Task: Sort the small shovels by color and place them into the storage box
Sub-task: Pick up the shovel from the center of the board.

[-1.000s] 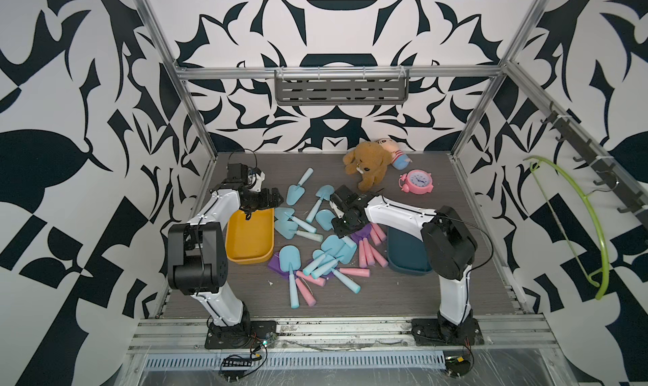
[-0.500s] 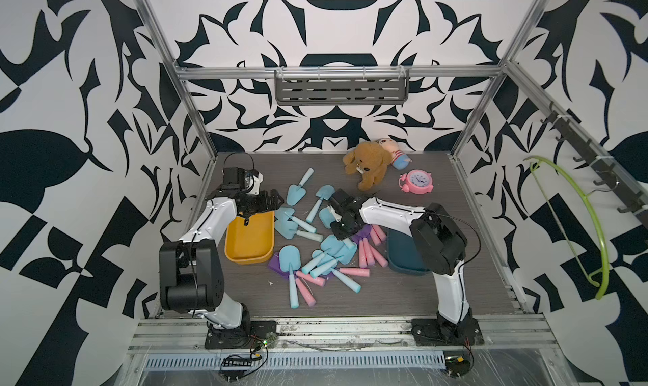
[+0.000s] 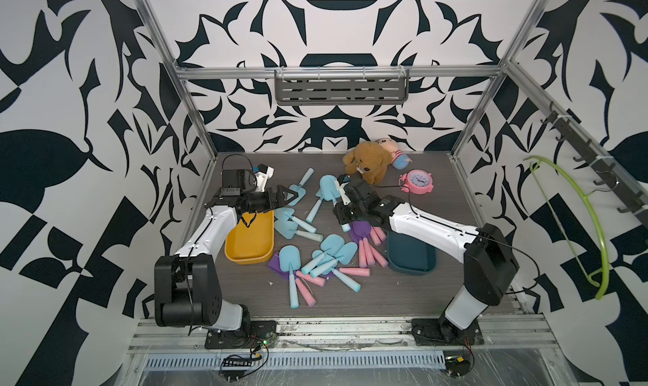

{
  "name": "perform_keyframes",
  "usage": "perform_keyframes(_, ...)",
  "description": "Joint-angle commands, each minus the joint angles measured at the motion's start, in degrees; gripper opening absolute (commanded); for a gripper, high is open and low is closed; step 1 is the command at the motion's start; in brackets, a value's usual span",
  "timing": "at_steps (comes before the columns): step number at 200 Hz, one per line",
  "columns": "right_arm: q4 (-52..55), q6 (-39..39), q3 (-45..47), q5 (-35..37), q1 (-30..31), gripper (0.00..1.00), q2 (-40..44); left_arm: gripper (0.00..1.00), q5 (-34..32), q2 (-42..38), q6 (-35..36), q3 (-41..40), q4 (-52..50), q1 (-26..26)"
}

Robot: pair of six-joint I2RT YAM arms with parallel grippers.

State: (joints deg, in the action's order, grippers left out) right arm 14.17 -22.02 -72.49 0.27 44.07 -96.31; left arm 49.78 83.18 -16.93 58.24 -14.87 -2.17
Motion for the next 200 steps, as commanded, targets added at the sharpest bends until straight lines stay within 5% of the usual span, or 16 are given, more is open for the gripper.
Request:
perform_keyframes(1, -8.71, -1.73, 0.36, 0.56, 3.74, 0.09, 0.12, 0.98, 5.35, -0.93, -6.37, 0.08, 5.27, -1.29)
perform_keyframes(46, -11.48, -2.31, -1.64, 2.35, 7.84, 0.09, -1.94, 0.86, 5.07, -0.68, -10.49, 0.6, 8.51, -2.91)
perform_keyframes(86, -13.9, -1.49, -1.18, 2.85, 9.59, 0.11, -1.58, 0.53, 0.01, -0.6, -9.03, -0.32, 7.42, -3.71)
perform_keyframes(125, -14.73, -0.64, -0.82, 3.51, 10.2, 0.11, -1.08, 0.28, 1.83, -0.54, -6.77, 0.8, 5.48, -4.81)
perform_keyframes(137, -15.22, -0.08, -0.73, 3.25, 10.25, 0.14, -0.87, 0.2, 2.27, -0.37, -4.19, 1.5, 3.86, -5.33)
perform_keyframes(160, -14.74, 2.8, 0.08, 2.21, 10.23, 0.39, 1.27, 0.0, 3.22, -0.28, 4.08, 3.6, -2.12, -5.47)
perform_keyframes(200, -9.34, 9.3, 1.71, -3.47, 8.98, 0.47, 8.37, 0.0, 9.41, -0.58, 24.49, 7.24, -15.66, -5.47)
